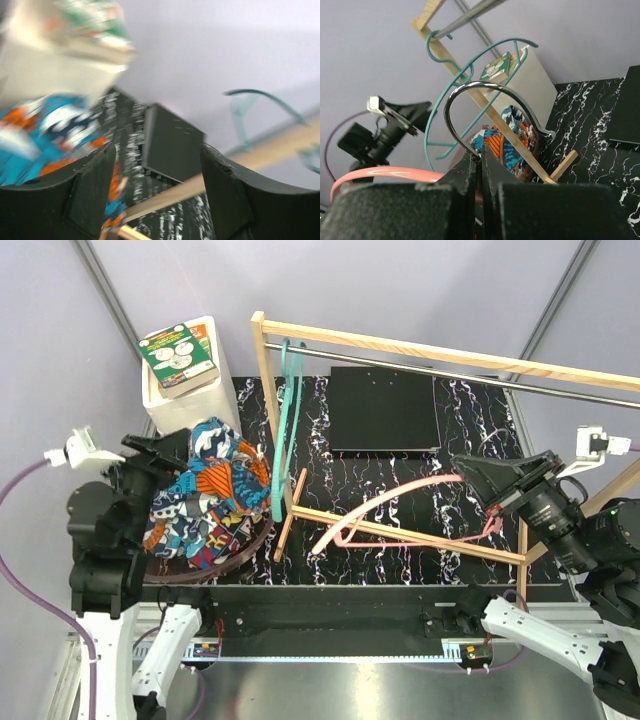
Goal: Remove the shorts from the hanger
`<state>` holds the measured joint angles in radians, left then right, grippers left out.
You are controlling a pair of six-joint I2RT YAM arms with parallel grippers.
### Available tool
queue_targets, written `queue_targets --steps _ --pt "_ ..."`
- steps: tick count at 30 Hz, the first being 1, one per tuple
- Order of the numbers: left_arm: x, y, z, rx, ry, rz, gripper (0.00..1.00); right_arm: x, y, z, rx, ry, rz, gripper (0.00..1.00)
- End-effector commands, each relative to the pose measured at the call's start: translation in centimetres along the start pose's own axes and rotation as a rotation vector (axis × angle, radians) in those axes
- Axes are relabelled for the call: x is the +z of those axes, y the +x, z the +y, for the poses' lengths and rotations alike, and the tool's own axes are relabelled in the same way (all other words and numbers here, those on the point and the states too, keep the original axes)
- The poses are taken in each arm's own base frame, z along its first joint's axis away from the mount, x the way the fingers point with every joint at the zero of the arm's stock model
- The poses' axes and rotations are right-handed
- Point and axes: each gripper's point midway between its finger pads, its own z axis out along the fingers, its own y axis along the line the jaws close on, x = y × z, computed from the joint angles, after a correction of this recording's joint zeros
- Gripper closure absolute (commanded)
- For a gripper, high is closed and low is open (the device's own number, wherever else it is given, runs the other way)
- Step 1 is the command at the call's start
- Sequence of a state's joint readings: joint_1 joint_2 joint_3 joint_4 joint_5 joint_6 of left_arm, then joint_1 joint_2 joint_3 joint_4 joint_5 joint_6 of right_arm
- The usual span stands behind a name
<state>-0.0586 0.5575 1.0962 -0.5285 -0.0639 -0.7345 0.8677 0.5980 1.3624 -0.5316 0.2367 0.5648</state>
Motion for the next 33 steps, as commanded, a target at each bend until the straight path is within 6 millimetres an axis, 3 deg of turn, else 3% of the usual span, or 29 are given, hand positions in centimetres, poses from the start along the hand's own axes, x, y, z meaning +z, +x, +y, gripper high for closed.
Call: queue_targets --steps 1,6,11,14,15,17,18,20,21,22,23,24,26,27,29,30,32,33 --pt "-1.4 -2.9 -11.4 0.139 0.498 0.031 0.34 0.2 2.2 0.7 -0.026 -0.067 0.085 1.00" --pt "-4.3 -5.0 -17.4 0.111 0.786 0.011 0.36 0.8 3.4 0.8 -0.127 -0.088 0.153 1.00" --pt "-6.9 -4.9 -21.7 0.040 0.977 0.082 0.37 1.6 4.2 0.2 -0.244 -0.063 0.227 1.00" --pt "-7.5 -2.1 -23.9 0.038 1.053 0.182 0.38 1.9 4.2 -0.2 -0.292 -0.052 0.237 1.00" --pt "-8.4 0.2 -25.3 0.067 1.101 0.276 0.38 2.0 4.0 -0.2 -0.305 -0.049 0.232 1.00" --pt "-8.2 2.6 -26.5 0.095 1.075 0.339 0.39 2.1 4.2 -0.3 -0.315 -0.043 0.245 1.00" --pt "-9.5 4.8 -27.9 0.147 1.122 0.412 0.39 2.1 4.1 -0.3 -0.318 -0.043 0.245 1.00" --pt "-9.7 6.1 -28.8 0.199 1.105 0.419 0.38 2.1 4.2 -0.5 -0.323 -0.033 0.255 1.00" --pt "-10.6 8.3 -29.3 0.258 1.129 0.465 0.37 2.0 4.1 -0.6 -0.323 -0.027 0.254 1.00" --pt "-10.7 7.9 -29.9 0.273 1.128 0.449 0.35 1.8 4.0 -0.8 -0.324 -0.016 0.250 1.00" --pt "-10.9 8.4 -30.1 0.293 1.133 0.459 0.34 1.8 3.9 -0.9 -0.324 -0.009 0.247 1.00" --pt "-11.4 10.4 -30.1 0.351 1.145 0.503 0.33 1.7 3.9 -1.0 -0.324 -0.007 0.248 1.00" --pt "-11.6 10.8 -30.5 0.395 1.133 0.506 0.31 1.6 3.8 -1.2 -0.329 0.003 0.244 1.00" --pt "-12.0 12.7 -30.2 0.449 1.130 0.554 0.31 1.5 3.8 -1.2 -0.331 0.006 0.243 1.00" --pt "-11.5 13.3 -30.0 0.490 1.086 0.562 0.30 1.6 3.7 -1.3 -0.336 0.009 0.244 1.00" --pt "-11.7 14.9 -29.5 0.535 1.067 0.609 0.30 1.5 3.6 -1.3 -0.339 0.009 0.242 1.00" --pt "-11.7 15.4 -29.5 0.562 1.051 0.626 0.30 1.6 3.6 -1.2 -0.340 0.009 0.242 1.00" --pt "-11.9 16.6 -29.2 0.590 1.044 0.663 0.29 1.7 3.6 -1.3 -0.339 0.011 0.243 1.00"
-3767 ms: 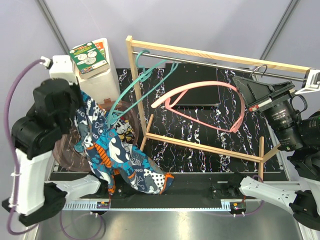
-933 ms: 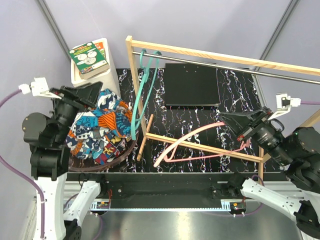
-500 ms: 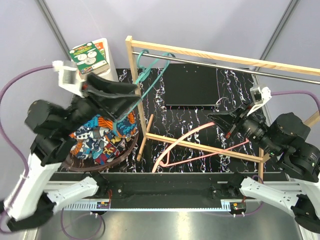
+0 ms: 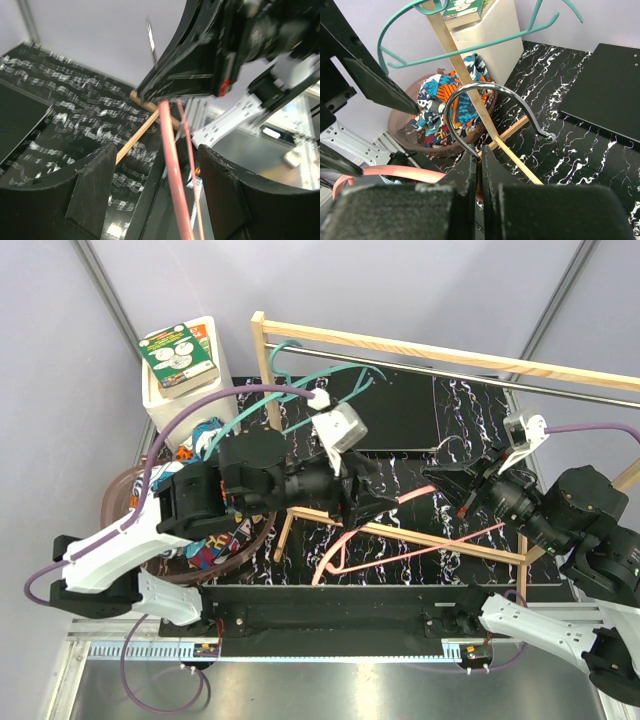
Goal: Remove the shorts from the hanger
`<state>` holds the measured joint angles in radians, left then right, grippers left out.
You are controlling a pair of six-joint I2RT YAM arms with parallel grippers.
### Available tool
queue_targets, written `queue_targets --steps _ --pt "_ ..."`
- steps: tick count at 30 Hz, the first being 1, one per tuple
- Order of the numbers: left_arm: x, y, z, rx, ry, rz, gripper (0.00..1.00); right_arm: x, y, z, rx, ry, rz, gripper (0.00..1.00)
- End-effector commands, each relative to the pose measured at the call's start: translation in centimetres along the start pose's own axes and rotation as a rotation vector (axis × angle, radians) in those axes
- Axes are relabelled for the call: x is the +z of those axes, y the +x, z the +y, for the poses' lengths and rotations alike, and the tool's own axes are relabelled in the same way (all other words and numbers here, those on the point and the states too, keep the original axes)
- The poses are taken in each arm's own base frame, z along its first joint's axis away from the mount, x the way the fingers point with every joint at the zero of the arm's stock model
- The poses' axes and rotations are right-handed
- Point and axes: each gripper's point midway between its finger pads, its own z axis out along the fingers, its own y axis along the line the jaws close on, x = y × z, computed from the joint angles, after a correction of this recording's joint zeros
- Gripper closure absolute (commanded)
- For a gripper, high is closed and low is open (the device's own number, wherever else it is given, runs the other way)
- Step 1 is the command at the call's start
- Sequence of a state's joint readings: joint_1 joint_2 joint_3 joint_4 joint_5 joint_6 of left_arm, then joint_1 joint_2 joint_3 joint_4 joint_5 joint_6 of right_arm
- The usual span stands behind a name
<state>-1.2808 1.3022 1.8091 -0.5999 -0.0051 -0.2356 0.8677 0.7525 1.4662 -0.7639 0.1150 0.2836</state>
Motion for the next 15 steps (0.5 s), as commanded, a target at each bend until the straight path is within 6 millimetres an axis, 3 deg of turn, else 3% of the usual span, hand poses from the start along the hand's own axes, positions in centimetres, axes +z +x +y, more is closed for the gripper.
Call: queue_targets --steps 1,12,15 --pt "-0.4 0.2 0.6 0.067 -0.068 0.058 0.29 -0.4 -1.9 0.2 -0.013 0.000 -0.054 1.00" --pt "1.2 4.3 -0.4 0.001 -0.022 0.205 0.33 -0.1 -2.1 0.9 -0.019 -0.028 -0.038 1.00" --pt "1.5 4.7 -0.6 -0.019 -0.016 0.223 0.46 0.1 -2.4 1.2 -0.015 -0.039 -0.036 1.00"
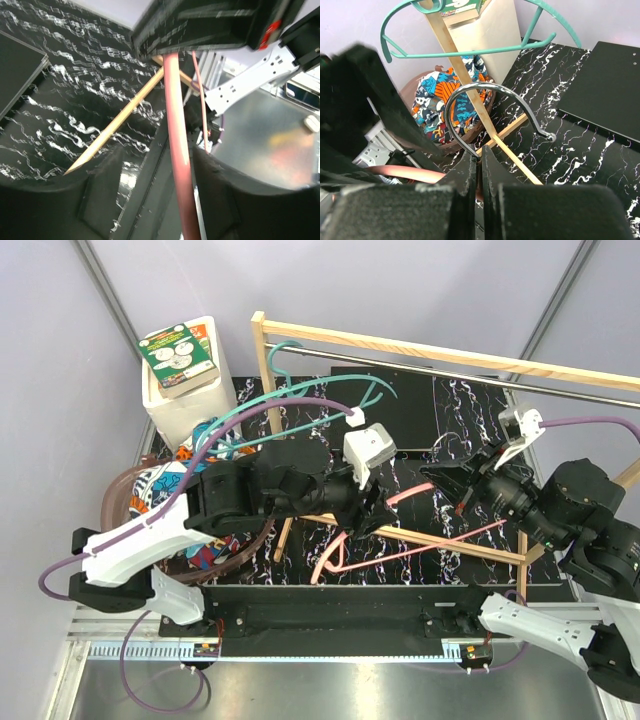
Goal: Remove the shorts from the hanger
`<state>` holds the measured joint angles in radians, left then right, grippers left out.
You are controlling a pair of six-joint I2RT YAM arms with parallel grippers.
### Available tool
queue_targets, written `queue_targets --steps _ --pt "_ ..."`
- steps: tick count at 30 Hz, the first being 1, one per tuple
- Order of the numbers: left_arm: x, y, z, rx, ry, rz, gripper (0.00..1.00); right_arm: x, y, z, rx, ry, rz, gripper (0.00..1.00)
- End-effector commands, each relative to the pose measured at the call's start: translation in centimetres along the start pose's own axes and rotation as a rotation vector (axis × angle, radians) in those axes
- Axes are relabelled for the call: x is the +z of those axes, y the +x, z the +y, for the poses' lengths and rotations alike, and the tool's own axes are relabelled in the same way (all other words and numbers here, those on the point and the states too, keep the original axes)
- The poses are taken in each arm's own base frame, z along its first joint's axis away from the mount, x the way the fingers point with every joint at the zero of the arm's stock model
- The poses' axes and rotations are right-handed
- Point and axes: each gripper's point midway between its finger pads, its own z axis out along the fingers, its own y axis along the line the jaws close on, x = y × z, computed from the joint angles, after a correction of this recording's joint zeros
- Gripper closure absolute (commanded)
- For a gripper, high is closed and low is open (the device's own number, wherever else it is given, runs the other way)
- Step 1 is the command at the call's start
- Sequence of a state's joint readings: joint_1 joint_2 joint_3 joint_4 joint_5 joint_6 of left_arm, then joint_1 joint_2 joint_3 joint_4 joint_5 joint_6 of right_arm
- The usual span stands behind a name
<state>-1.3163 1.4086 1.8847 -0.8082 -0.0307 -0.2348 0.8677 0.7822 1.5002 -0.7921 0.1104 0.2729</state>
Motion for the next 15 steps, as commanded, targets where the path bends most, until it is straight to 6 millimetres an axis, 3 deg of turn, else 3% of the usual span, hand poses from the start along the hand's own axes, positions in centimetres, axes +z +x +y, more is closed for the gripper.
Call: queue_targets --steps 1,2,5,7,8,11,12,15 --pt "-0.3 -0.9 -1.0 -0.034 0.035 -0.014 0.60 -0.2 -2.5 1.2 0.000 -0.046 -0.061 1.00" --pt "-0.4 -1.0 -1.0 -0.051 0.027 -0.019 0.80 -0.2 -2.5 1.3 0.004 -0.049 -0.060 1.00" --pt "-1.0 -1.6 -0.3 -0.072 -0.014 -0.048 1.00 -0.1 -2.6 1.3 0.018 -0.046 -0.064 0.97" --pt "-1.4 -2.1 0.3 -0.081 -0.049 -0.070 1.00 0.1 -2.6 1.4 0.027 -0.045 -0.061 0.88" --pt "-1.7 -2.3 0.5 -0.088 -0.058 -0.084 1.00 0.0 -2.8 1.5 0.034 -0.046 -0.068 0.75" --pt "-2.5 -2.7 1.4 -0.113 -0.109 -0.113 1.00 0.1 -3.0 1.4 0.044 -0.040 -0.072 0.53" --pt "-2.6 -2.6 1.5 -0.123 -0.119 -0.115 1.00 0.1 -3.0 1.3 0.050 -0.030 -0.074 0.40" --pt "-3.5 -2.2 2.7 -0.169 -0.184 -0.135 1.00 0.0 -3.2 1.2 0.076 -0.023 -0.083 0.19"
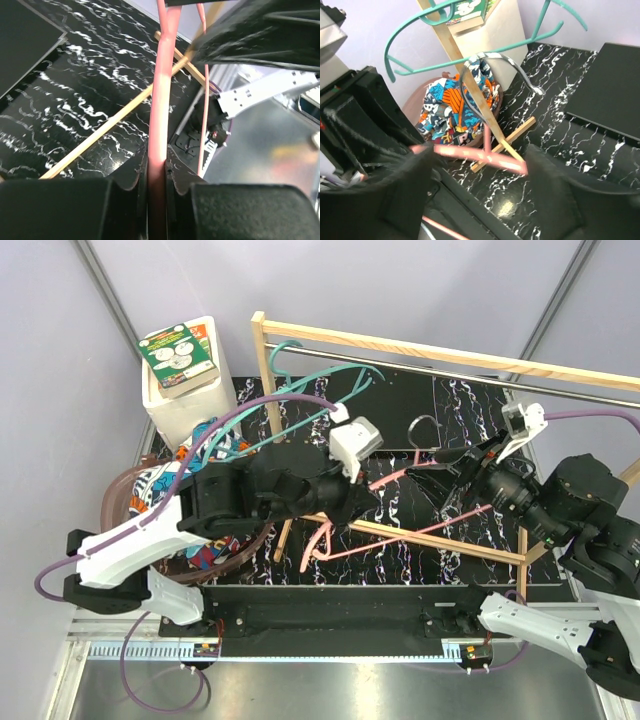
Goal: Remove the shorts from the hanger
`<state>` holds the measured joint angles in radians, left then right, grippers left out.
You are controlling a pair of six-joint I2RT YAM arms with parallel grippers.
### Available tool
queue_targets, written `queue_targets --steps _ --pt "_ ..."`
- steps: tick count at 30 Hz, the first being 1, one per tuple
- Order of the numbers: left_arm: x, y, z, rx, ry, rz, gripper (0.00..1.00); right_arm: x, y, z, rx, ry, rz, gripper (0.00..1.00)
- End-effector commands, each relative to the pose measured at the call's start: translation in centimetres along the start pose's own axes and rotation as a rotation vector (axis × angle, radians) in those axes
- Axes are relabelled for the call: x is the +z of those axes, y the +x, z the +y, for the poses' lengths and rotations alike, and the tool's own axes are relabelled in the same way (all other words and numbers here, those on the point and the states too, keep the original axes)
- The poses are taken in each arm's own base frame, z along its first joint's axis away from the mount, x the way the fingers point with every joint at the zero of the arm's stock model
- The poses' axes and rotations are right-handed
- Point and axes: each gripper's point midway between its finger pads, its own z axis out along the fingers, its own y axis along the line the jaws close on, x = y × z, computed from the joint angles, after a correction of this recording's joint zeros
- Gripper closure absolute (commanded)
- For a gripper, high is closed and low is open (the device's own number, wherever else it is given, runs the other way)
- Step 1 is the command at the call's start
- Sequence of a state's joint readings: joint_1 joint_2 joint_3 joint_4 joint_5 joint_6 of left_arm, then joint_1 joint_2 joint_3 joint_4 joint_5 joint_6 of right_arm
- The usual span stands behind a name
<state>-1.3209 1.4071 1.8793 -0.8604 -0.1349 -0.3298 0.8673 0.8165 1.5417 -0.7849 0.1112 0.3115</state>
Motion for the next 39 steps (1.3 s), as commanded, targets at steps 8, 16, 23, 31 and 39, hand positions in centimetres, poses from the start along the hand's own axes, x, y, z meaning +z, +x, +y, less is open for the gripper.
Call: queue_targets --steps 8,16,23,31,39 --pt "-6.6 -3.4 4.6 -0.182 -0.194 -0.283 1.00 -1.0 -2.5 0.6 0.045 -0.016 -0.095 0.00" --pt "-10.5 -5.5 5.5 -0.280 -0.171 -0.482 1.00 -1.9 -3.9 -0.7 0.055 0.049 -0.170 0.00" --pt "-12.2 -8.1 4.6 -0.317 -0.094 -0.605 1.00 -2.1 -3.9 -0.6 0.070 0.044 -0.174 0.00" --pt "-11.6 -9.7 4.5 -0.346 -0.094 -0.622 1.00 -2.6 -4.4 -0.5 0.084 0.041 -0.193 0.00" --pt "-10.5 -9.4 5.7 -0.419 -0.124 -0.621 1.00 -3.3 -4.5 -0.7 0.094 0.043 -0.206 0.00"
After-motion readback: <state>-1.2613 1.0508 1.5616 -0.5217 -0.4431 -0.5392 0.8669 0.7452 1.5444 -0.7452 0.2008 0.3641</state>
